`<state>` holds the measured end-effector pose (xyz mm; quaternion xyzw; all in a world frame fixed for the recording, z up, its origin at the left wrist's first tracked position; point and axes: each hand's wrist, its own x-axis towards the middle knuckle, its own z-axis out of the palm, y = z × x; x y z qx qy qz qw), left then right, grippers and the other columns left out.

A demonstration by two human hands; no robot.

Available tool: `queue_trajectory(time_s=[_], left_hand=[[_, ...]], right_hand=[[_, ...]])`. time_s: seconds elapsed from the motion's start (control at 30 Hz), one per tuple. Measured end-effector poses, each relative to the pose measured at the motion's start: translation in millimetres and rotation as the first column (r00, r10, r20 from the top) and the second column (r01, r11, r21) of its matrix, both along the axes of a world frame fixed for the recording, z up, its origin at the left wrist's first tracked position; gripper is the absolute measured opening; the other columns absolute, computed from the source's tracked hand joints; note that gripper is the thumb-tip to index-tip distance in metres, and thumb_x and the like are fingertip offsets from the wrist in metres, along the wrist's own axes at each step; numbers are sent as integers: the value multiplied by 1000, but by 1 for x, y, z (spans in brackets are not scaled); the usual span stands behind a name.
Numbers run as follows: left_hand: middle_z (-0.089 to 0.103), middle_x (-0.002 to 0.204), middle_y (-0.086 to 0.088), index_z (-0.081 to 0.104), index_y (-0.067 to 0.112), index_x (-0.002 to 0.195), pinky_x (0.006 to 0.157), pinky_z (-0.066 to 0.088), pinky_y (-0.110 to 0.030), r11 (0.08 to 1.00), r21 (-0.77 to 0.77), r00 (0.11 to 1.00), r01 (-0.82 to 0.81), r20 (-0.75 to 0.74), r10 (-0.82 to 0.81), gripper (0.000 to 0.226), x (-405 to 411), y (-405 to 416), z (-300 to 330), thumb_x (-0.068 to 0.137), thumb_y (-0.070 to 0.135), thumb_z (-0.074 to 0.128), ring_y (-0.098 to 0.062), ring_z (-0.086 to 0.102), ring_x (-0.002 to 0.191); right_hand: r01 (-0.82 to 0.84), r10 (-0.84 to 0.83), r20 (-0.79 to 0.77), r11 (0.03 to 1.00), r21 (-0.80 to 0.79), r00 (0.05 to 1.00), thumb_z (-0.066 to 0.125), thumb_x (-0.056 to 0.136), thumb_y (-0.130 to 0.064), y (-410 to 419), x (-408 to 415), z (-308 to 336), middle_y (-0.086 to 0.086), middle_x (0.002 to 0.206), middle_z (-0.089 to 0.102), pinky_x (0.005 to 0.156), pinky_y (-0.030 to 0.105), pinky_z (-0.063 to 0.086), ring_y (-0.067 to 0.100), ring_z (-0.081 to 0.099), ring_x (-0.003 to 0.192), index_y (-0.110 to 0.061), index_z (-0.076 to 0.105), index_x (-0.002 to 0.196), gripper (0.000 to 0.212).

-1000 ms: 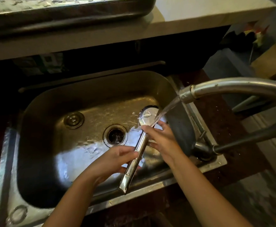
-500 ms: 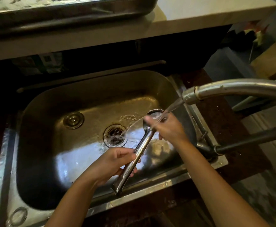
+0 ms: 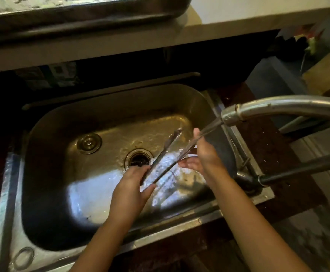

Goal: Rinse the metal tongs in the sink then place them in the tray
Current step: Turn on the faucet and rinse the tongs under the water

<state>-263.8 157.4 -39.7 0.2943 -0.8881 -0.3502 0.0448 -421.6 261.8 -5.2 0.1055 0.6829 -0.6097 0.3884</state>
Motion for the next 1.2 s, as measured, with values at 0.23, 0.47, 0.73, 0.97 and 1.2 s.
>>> queue_trajectory(time_s=[0.23,0.47,0.73,0.97,1.2], left_hand=[[66,101,-3,52,18,114,47,51,-29,911,-346,974,225,42,-224,53,1,9,-1,67,17,77,-21,66,81],[64,101,11,58,18,118,84,44,-26,851,524,992,16,99,-80,29,-17,-4,6,88,21,56,2,62,83],[76,80,2,70,17,88,67,55,-22,585,811,989,-13,99,-114,15,-17,-16,15,87,11,57,-8,67,62],[75,68,0,70,9,87,56,54,-17,494,868,995,-54,86,-43,15,-14,-12,13,87,10,56,-7,63,52],[77,78,-2,69,8,91,58,56,-18,481,873,994,-82,107,-25,14,-13,-16,10,87,8,56,-8,67,56]], right_hand=[[29,-21,-82,995,98,996,69,80,-30,4,7,-11,3,90,62,69,35,57,17,64,80,-11,55,104,33],[-110,96,-187,992,-63,978,55,87,2,13,3,-14,-4,79,62,54,20,55,9,60,69,-13,56,105,23],[-173,241,-285,954,243,928,82,47,-50,12,9,-24,6,123,59,76,37,59,24,62,105,-23,45,125,91],[-1,61,-471,992,127,880,52,92,-29,7,-13,-10,8,64,50,65,40,49,24,51,67,-16,52,57,38],[-114,119,-336,993,34,934,67,81,-7,14,-6,-19,9,93,66,73,32,57,16,63,79,-4,63,104,23]])
